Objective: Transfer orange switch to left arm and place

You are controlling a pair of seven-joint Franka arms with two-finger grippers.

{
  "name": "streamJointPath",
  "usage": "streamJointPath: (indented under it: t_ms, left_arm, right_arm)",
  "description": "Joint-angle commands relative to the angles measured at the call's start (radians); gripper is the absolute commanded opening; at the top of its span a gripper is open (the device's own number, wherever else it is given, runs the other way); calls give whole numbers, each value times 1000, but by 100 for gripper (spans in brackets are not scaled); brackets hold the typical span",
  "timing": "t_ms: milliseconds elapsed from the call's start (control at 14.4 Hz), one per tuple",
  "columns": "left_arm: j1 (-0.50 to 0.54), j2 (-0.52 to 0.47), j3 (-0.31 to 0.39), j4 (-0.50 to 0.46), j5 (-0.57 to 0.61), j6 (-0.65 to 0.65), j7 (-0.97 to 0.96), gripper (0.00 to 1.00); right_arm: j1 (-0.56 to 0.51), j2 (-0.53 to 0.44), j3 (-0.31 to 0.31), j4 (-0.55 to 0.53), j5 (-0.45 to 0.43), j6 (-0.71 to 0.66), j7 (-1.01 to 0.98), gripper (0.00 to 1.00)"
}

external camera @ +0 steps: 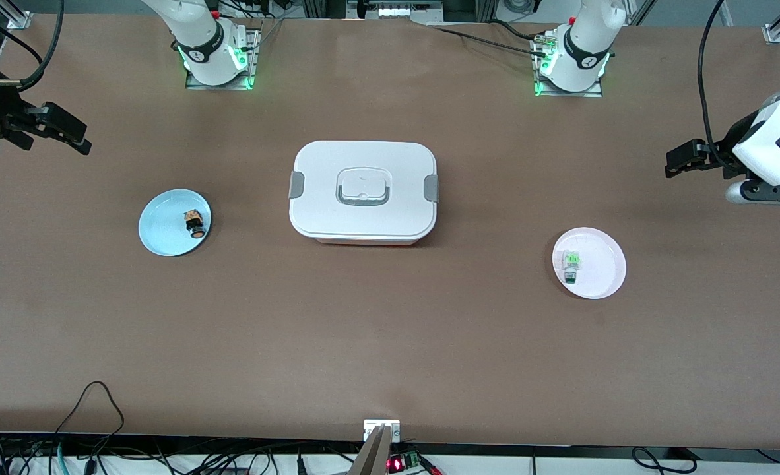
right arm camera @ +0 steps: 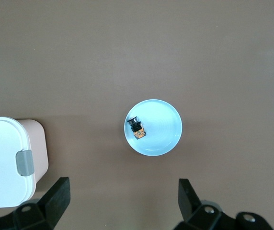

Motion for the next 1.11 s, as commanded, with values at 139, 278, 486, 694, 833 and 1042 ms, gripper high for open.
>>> streamJointPath:
  t_ms: [139,278,486,694,833,1042]
  left_arm:
    - [-6,2,8,21,-20,-21,17,100]
    - [-4,2,8,21,-20,-21,18,100]
    - [-4,2,8,21,-20,-21,18,100]
    - [-4,2,8,21,-20,-21,18,100]
    - [-6,2,9,21,-20,-21,17,100]
    - [-4,2,8,21,-20,-21,17,100]
  right_arm:
    - [0,-11,-5,4,18,-25,-1,100]
    - [1,-13,-5,4,18,-25,-3,100]
    - [4,-13,-5,3,13,-24,-1,100]
    - [3,-8,-5,-12,8,-22,-3,100]
    - [6,-4,-3,-15,4,-22,-5,100]
    - [7,24,0,-22,5,-27,-35,100]
